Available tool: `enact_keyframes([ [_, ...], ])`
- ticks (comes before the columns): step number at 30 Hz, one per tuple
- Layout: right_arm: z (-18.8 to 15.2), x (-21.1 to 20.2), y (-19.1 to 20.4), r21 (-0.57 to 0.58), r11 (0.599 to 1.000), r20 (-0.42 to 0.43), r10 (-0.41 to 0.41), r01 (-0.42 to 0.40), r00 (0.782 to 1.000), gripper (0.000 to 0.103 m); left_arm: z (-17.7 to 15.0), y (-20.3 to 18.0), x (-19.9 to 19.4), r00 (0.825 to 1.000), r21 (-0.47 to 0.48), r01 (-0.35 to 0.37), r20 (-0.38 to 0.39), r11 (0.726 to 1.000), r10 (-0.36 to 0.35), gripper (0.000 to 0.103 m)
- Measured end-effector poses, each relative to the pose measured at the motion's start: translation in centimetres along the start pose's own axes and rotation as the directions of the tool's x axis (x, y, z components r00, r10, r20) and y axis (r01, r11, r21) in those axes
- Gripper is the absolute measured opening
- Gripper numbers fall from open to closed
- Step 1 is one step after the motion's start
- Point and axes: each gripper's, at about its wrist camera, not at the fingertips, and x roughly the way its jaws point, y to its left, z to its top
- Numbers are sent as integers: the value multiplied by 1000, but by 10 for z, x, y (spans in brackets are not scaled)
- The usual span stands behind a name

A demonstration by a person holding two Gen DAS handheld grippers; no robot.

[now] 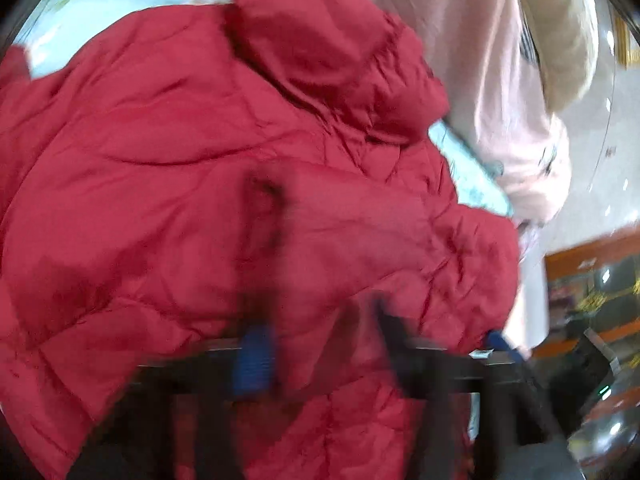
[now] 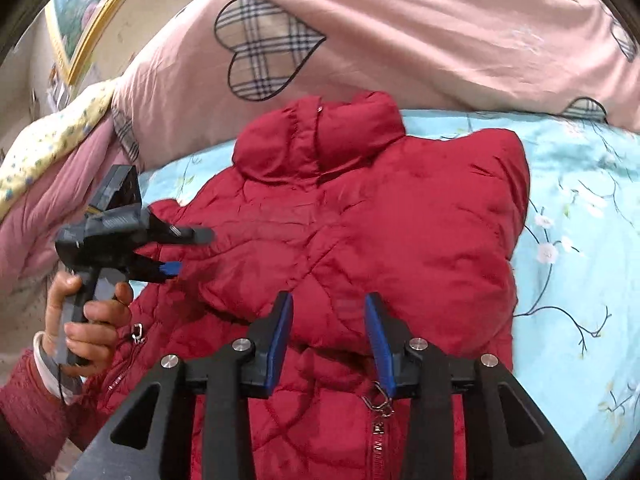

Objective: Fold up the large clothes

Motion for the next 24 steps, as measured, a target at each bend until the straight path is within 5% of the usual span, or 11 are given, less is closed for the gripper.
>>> enact_keyframes([
  [3,2,0,-5,28,1000,8,-12,12,1000,41,-6,-16,0,999,84,-41,26,996,38,11],
  [7,5,-3,-10,51,999,32,-13,12,999,40,-8,-27,-26,978,146,-154,162,977,130,10],
  [13,16,2,-9,37,999,41,-30,28,999,42,-1,-17,-65,887,150,-385,331,911,321,10],
  [20,37,31,-8,47,999,25,-26,24,999,42,7,18,-55,894,104,-394,275,913,354,11],
  [24,42,64,-10,22,995,-20,-93,93,995,43,1,18,-58,869,128,-444,303,887,391,18],
])
